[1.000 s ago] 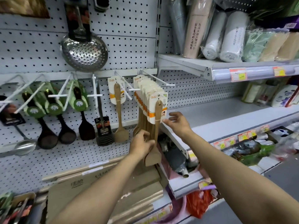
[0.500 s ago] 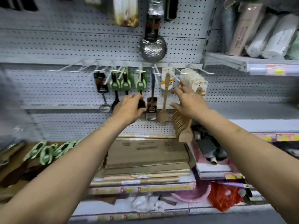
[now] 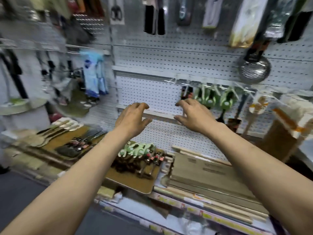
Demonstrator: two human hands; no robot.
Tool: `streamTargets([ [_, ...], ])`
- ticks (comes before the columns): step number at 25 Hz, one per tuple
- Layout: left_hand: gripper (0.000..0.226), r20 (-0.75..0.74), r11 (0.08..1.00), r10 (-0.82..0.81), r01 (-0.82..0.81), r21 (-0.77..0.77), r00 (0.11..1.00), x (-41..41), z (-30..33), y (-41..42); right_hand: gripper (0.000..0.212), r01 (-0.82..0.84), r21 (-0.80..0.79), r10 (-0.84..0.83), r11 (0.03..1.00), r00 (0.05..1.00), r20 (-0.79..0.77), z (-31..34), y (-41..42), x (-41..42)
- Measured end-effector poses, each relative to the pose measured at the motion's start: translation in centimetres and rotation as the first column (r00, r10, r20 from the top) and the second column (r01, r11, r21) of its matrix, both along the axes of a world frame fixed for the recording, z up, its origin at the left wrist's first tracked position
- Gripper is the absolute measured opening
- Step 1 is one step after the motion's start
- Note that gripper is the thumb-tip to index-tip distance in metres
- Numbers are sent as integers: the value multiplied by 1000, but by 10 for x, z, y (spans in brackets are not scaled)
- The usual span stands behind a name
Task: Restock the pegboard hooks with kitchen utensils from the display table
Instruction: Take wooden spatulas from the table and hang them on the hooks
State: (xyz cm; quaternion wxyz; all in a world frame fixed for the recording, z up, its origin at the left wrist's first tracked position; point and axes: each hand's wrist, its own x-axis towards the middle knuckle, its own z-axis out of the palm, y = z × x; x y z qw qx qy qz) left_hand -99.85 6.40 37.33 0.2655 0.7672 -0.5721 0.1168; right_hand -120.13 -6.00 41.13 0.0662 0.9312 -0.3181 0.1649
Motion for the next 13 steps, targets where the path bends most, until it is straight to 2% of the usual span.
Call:
streamTargets([
  [9,50,140,983,170,-177,44,975,263,21,124,52,-156,80,151,984,986,69,16,91,285],
  [13,48,115,980,192,-197,36,975,352,6,151,53,-210,155,200,965,977,76,-2,111,388],
])
